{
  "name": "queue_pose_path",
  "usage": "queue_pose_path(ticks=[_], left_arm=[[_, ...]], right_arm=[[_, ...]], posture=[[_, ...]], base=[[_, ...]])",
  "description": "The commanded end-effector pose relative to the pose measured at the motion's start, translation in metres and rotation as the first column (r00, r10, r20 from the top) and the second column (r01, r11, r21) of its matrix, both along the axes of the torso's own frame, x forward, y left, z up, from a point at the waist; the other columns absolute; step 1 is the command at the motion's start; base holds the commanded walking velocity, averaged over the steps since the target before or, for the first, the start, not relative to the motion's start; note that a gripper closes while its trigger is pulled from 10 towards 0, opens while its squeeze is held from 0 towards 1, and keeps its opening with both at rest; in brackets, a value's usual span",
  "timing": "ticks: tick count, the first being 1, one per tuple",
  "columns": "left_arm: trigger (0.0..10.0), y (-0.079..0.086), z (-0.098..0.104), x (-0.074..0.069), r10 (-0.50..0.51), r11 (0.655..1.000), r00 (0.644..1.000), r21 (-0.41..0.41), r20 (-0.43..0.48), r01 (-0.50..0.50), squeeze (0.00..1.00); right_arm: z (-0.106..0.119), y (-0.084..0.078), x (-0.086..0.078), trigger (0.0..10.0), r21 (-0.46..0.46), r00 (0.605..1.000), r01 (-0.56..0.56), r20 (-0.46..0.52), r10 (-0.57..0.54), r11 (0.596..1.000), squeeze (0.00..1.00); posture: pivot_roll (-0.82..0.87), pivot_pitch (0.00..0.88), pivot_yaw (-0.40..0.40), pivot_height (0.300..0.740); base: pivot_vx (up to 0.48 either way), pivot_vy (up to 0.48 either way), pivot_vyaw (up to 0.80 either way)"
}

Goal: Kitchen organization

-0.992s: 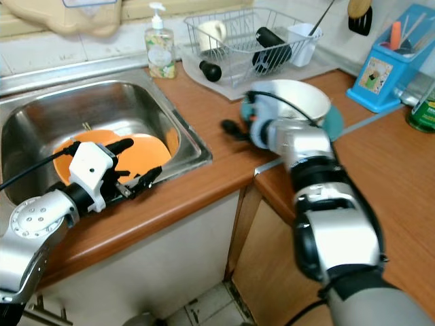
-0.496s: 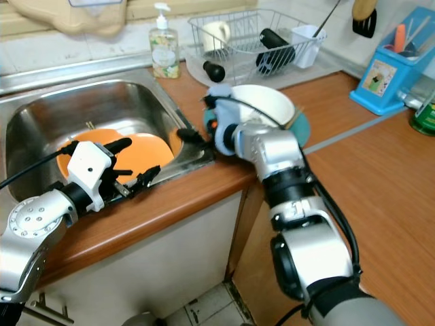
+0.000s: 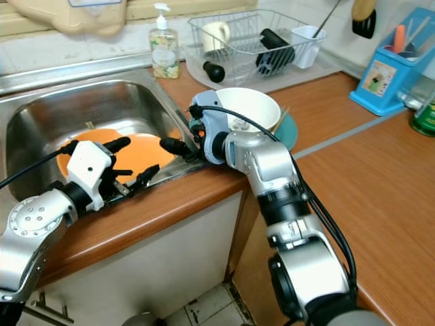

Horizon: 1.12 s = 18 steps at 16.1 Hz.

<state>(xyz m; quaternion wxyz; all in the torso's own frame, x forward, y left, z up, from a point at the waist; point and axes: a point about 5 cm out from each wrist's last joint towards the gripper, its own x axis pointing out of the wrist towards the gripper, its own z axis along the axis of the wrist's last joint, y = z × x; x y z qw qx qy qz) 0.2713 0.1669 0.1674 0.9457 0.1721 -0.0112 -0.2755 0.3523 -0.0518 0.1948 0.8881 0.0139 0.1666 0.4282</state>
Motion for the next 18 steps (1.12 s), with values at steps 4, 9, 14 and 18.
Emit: queue_pose_path(ticks=[4,9,14,18], left_arm=[[10.0,-0.003,0.002,0.005,0.010,1.000,1.000,-0.006,0.021,-0.010,0.00],[10.0,-0.008,-0.002,0.004,0.001,1.000,1.000,-0.020,0.011,-0.001,0.00],[10.0,-0.017,-0.002,0.000,-0.003,0.998,1.000,-0.064,0.018,0.005,0.00],[10.0,-0.030,-0.008,-0.007,-0.038,0.994,0.999,-0.106,-0.007,0.037,0.00]], right_arm=[[0.028,-0.001,-0.012,10.0,0.073,0.985,-0.074,0.159,0.062,0.995,0.00],[0.050,-0.014,-0.023,10.0,0.132,0.973,-0.035,0.232,0.003,0.991,0.00],[0.087,-0.059,-0.027,10.0,0.268,0.921,0.190,0.286,-0.266,0.945,0.00],[0.067,-0.125,-0.026,10.0,0.169,0.809,0.546,0.147,-0.569,0.820,1.00]], posture=[[-0.01,0.000,0.013,0.740],[-0.02,0.000,0.020,0.740],[-0.03,0.000,0.012,0.740],[-0.05,0.000,0.006,0.740]], base=[[0.000,0.000,0.00],[0.000,0.000,0.00],[0.000,0.000,0.00],[0.000,0.000,0.00]])
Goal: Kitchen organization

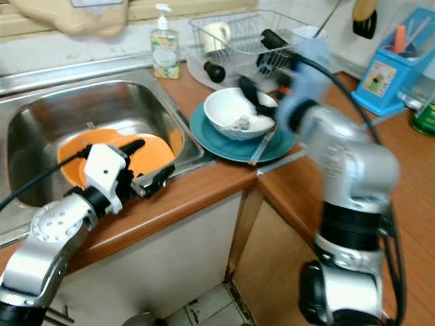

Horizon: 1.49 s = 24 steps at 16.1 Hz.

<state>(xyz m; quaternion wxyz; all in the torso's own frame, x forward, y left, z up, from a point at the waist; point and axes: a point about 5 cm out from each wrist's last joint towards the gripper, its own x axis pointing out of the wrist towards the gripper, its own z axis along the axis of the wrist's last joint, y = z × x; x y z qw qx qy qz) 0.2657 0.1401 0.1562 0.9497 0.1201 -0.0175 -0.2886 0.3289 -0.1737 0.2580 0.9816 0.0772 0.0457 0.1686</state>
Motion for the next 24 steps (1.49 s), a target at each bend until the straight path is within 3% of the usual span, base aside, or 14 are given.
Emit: queue_pose_path(ticks=[1,5,9,10,24], left_arm=[[10.0,-0.005,0.002,-0.003,-0.013,1.000,1.000,-0.006,0.010,0.013,0.00],[10.0,-0.007,0.001,-0.009,-0.018,1.000,1.000,-0.024,-0.009,0.017,0.00],[10.0,-0.009,0.000,-0.011,-0.040,0.999,0.999,-0.012,-0.019,0.039,0.00],[10.0,-0.009,0.000,-0.012,-0.041,0.999,0.999,-0.010,-0.019,0.041,0.00],[10.0,-0.008,0.001,-0.013,-0.045,0.999,0.999,0.019,-0.024,0.045,0.00]], right_arm=[[-0.002,-0.014,-0.006,10.0,-0.035,0.996,0.083,-0.031,-0.085,0.996,1.00],[-0.017,-0.036,-0.018,10.0,-0.051,0.970,0.189,-0.149,-0.194,0.981,1.00],[-0.040,-0.027,-0.024,10.0,-0.055,0.929,0.102,-0.351,-0.115,0.993,0.97],[-0.043,-0.024,-0.025,10.0,-0.062,0.918,0.091,-0.381,-0.108,0.994,0.00],[-0.062,0.002,-0.013,10.0,-0.099,0.858,-0.026,-0.513,-0.029,0.995,0.00]], posture=[[-0.05,0.000,-0.002,0.740],[-0.04,0.000,-0.010,0.740],[-0.04,0.000,-0.011,0.740],[-0.04,0.000,-0.014,0.740],[-0.02,0.000,-0.023,0.740]], base=[[0.000,0.000,0.00],[0.000,0.000,0.00],[0.000,0.000,0.00],[0.000,0.000,0.00],[0.000,0.000,0.00]])
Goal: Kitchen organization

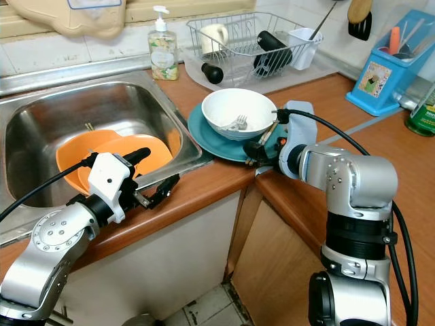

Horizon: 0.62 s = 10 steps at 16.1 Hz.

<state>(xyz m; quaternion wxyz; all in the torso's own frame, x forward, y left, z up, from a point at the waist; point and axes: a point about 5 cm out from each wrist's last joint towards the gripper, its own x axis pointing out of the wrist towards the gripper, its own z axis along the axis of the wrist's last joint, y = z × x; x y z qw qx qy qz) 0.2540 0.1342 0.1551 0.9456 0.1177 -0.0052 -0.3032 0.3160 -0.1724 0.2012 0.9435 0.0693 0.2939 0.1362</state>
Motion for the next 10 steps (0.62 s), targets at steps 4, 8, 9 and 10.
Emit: queue_pose_path(ticks=[4,8,9,10], left_arm=[[10.0,-0.003,0.003,0.000,-0.020,1.000,1.000,0.023,0.008,0.020,0.00],[10.0,-0.003,0.004,0.001,-0.020,0.999,1.000,0.029,0.011,0.019,0.00],[10.0,-0.003,0.004,0.001,-0.019,0.999,1.000,0.029,0.011,0.019,0.00],[10.0,-0.002,0.004,0.001,-0.019,0.999,1.000,0.029,0.012,0.018,0.00]], right_arm=[[-0.010,-0.004,0.003,8.5,-0.045,0.998,0.012,-0.059,-0.015,0.999,0.00],[-0.013,-0.012,0.004,4.0,-0.082,0.997,0.031,-0.062,-0.036,0.996,0.00],[-0.013,-0.013,0.005,4.0,-0.084,0.997,0.033,-0.061,-0.038,0.996,0.00],[-0.012,-0.014,0.005,4.0,-0.087,0.997,0.034,-0.059,-0.039,0.996,0.00]], posture=[[-0.02,0.000,-0.022,0.740],[-0.02,0.000,-0.019,0.740],[-0.02,0.000,-0.019,0.740],[-0.02,0.000,-0.019,0.740]], base=[[0.000,0.000,0.00],[0.000,0.000,0.00],[0.000,0.000,0.00],[0.000,0.000,0.00]])
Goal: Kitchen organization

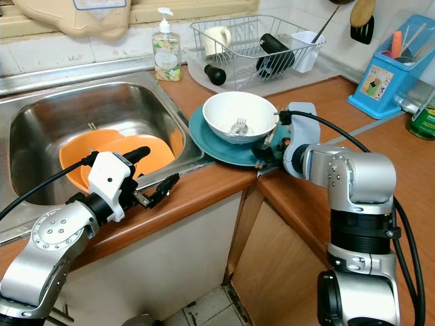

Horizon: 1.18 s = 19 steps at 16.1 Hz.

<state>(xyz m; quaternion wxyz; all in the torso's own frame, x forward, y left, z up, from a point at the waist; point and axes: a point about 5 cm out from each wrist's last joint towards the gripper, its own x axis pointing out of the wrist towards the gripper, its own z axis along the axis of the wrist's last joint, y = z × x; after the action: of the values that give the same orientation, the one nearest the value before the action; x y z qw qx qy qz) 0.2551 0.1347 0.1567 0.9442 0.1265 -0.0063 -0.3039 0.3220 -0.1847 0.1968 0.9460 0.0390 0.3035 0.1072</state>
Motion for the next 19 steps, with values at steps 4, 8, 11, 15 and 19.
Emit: queue_pose_path(ticks=[4,8,11,15,19], left_arm=[[10.0,-0.002,0.004,0.002,-0.013,1.000,1.000,0.015,0.010,0.013,0.00],[10.0,-0.003,0.004,0.002,-0.019,1.000,1.000,0.014,0.011,0.019,0.00],[10.0,-0.004,0.005,0.001,-0.027,1.000,1.000,0.013,0.011,0.027,0.00],[10.0,-0.005,0.006,0.002,-0.046,0.999,0.999,0.002,0.008,0.046,0.00],[10.0,-0.006,0.007,0.002,-0.055,0.999,0.998,0.001,0.008,0.055,0.00]], right_arm=[[-0.004,-0.005,0.003,4.4,-0.032,0.999,0.007,-0.031,-0.008,0.999,0.00],[-0.001,-0.007,0.005,4.3,-0.052,1.000,0.004,-0.015,-0.005,0.999,0.00],[0.001,-0.008,0.007,4.5,-0.059,1.000,0.004,-0.001,-0.004,0.998,0.00],[0.005,-0.010,0.010,4.9,-0.064,0.999,0.014,0.038,-0.012,0.998,0.00],[0.006,-0.010,0.012,4.8,-0.060,0.998,0.021,0.067,-0.017,0.998,0.00]], posture=[[-0.02,0.000,-0.019,0.740],[-0.02,0.000,-0.021,0.740],[-0.02,0.000,-0.021,0.740],[-0.03,0.000,-0.018,0.740],[-0.02,0.000,-0.014,0.740]], base=[[0.000,0.000,0.00],[0.000,0.000,0.00],[0.000,0.000,0.00],[0.000,0.000,0.00],[0.000,0.000,0.00]])
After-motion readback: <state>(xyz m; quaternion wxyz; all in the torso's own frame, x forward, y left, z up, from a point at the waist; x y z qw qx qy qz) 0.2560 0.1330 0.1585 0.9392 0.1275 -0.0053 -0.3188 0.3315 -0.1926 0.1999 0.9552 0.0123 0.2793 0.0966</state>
